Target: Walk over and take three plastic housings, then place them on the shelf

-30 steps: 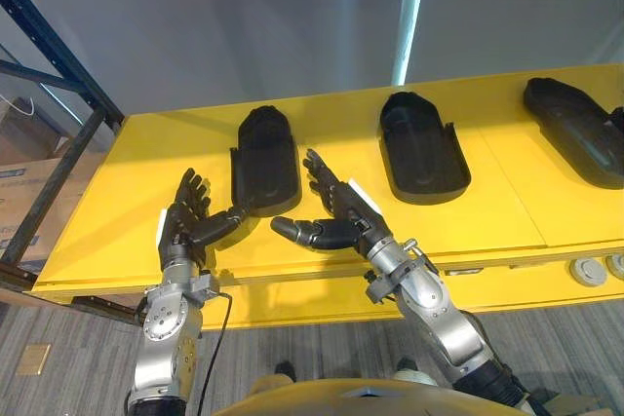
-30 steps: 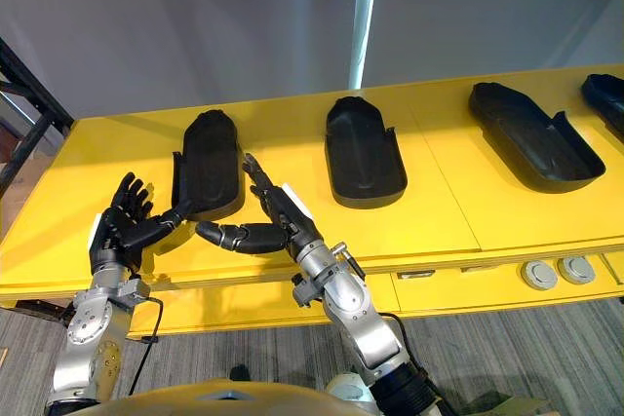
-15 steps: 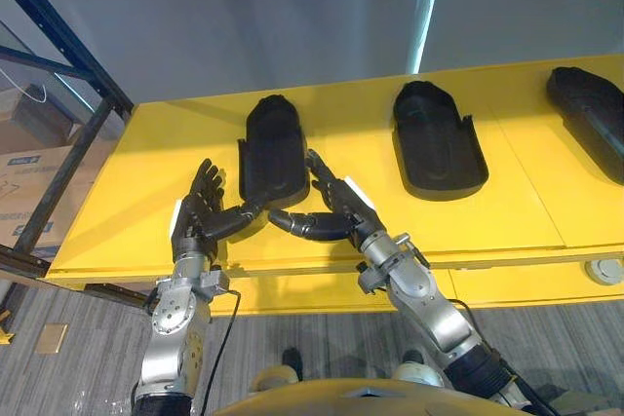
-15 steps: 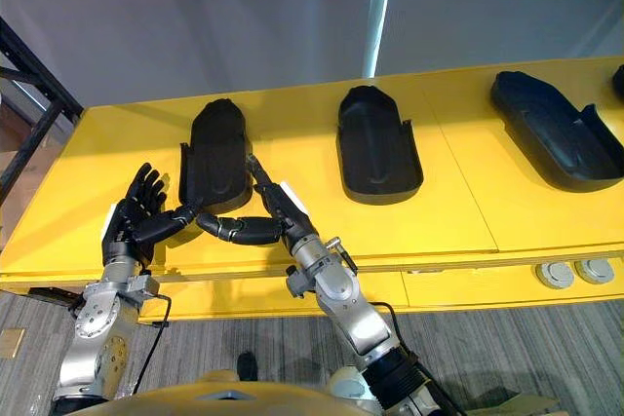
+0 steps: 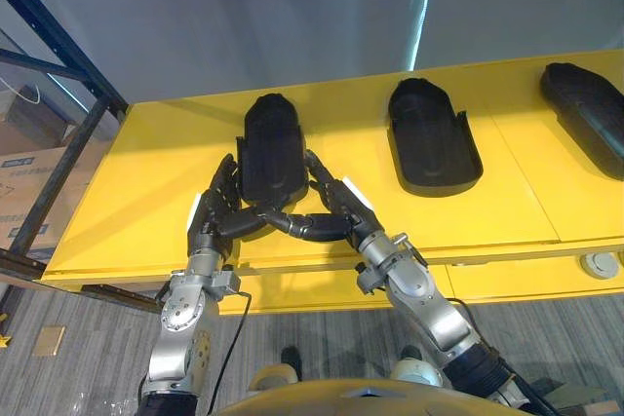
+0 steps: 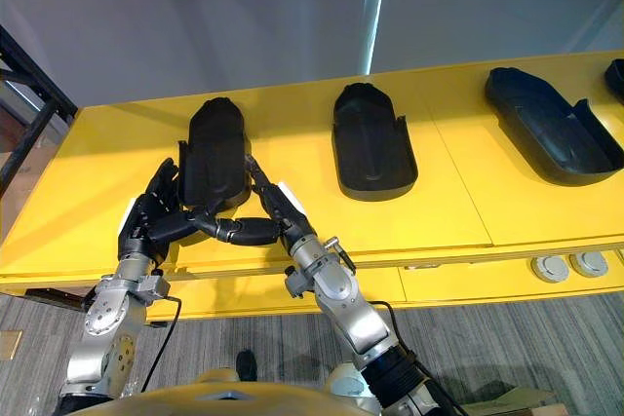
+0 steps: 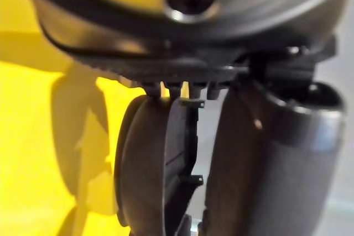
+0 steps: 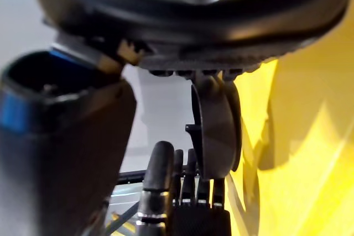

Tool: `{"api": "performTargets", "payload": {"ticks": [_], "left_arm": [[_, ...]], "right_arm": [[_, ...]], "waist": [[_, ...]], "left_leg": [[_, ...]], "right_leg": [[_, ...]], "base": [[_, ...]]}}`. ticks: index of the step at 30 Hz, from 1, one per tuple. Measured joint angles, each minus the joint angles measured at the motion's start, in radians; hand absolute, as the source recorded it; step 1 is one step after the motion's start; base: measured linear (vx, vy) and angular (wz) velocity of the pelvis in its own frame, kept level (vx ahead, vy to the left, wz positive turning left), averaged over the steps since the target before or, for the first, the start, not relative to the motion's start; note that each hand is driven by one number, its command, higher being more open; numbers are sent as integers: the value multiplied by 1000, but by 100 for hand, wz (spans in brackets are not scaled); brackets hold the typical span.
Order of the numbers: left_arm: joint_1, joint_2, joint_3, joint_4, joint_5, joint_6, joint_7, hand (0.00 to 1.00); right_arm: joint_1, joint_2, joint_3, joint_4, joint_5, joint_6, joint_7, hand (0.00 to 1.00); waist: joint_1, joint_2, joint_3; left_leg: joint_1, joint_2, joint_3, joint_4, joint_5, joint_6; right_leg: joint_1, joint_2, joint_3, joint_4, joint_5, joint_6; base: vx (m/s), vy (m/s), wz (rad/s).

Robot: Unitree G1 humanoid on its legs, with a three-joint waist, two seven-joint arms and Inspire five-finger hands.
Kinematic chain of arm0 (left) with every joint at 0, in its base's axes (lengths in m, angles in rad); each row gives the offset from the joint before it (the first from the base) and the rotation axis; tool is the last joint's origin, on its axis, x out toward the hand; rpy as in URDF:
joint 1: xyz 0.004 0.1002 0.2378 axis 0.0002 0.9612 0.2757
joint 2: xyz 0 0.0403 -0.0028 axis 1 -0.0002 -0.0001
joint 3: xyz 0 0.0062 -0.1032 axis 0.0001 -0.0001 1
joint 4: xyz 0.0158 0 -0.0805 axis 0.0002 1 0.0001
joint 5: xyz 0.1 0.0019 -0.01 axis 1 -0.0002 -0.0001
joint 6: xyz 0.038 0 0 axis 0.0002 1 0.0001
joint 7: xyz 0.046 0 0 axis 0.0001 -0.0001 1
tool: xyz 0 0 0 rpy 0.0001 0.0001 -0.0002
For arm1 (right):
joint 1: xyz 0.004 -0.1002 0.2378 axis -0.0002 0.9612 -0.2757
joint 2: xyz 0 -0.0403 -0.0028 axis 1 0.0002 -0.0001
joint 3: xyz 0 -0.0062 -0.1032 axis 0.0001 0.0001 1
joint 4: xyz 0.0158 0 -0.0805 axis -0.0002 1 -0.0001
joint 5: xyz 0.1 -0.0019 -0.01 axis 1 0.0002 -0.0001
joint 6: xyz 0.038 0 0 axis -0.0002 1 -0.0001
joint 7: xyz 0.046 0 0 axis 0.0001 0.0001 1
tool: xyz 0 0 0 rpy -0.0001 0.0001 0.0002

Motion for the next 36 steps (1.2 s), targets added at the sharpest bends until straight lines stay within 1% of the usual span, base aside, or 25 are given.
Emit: {"api": "performTargets", "payload": {"ticks": [5,15,18,30,36], "left_arm": [[-8,1,-1,0,0,1,2,100],[-10,3,-5,-2,2,1,8,100],[-11,3,-10,-23,2,19,21,100],[-13,3,-12,-35,2,28,31,100],[-13,3,-13,-40,2,38,34,100]], "right_arm": [[-1,0,0,0,0,0,0,100],[7,0,2,-3,2,9,0,100],[11,0,3,-4,2,9,0,100],[23,0,2,-13,9,9,0,100],[43,0,2,-25,6,7,0,100]], "waist": [[-5,0,0],[-24,0,0],[-27,0,0],[-30,1,0],[-30,6,0]], "left_leg": [[0,0,9,0,0,0],[11,0,27,2,-6,-1],[13,0,32,2,-7,-2],[14,0,34,2,-9,-3],[14,0,34,2,-9,-3]], "right_leg": [[-7,0,8,2,1,1],[-9,3,35,2,3,2],[-9,2,37,2,3,2],[-10,2,37,1,3,2],[-10,2,37,1,3,2]], "base": [[-4,1,-5],[-5,3,-5],[-5,2,-4],[0,0,0],[0,0,0]]}}
